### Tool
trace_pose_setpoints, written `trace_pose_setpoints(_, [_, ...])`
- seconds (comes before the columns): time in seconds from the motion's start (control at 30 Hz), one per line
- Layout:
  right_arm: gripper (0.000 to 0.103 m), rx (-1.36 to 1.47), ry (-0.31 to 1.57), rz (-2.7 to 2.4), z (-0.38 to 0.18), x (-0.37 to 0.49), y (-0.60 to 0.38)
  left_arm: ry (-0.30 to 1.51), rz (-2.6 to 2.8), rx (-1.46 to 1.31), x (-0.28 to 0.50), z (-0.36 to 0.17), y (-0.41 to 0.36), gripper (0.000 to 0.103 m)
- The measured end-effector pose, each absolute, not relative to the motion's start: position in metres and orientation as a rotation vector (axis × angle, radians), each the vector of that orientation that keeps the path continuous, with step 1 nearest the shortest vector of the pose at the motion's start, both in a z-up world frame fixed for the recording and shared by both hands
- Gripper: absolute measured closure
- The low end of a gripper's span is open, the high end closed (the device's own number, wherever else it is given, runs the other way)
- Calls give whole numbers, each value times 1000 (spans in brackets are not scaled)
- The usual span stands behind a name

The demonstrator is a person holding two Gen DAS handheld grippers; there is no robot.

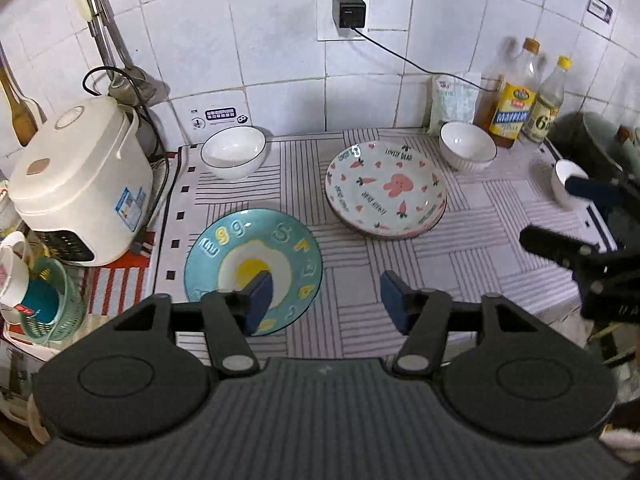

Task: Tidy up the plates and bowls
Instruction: 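Move both grippers to the blue egg plate and close them on its rim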

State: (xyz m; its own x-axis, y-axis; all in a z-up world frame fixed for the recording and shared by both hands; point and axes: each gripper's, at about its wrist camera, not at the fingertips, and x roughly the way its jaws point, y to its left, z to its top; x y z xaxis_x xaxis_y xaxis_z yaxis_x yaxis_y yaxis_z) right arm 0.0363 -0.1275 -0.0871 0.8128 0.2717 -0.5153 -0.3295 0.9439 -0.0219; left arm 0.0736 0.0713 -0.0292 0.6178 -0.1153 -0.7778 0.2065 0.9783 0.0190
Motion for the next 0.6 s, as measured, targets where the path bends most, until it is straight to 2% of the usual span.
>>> trace_pose_setpoints(0.13, [6, -121, 517, 343, -85, 28, -118, 898, -183, 131, 61, -36, 82, 33])
trace_pose_setpoints(0.3, [5, -116, 475, 401, -88, 25, -98, 895, -176, 124, 57, -47, 106, 18])
trace_pose_setpoints(0.6, [4, -101, 515, 411, -110, 48, -47, 906, -159, 93, 78, -71, 172, 11])
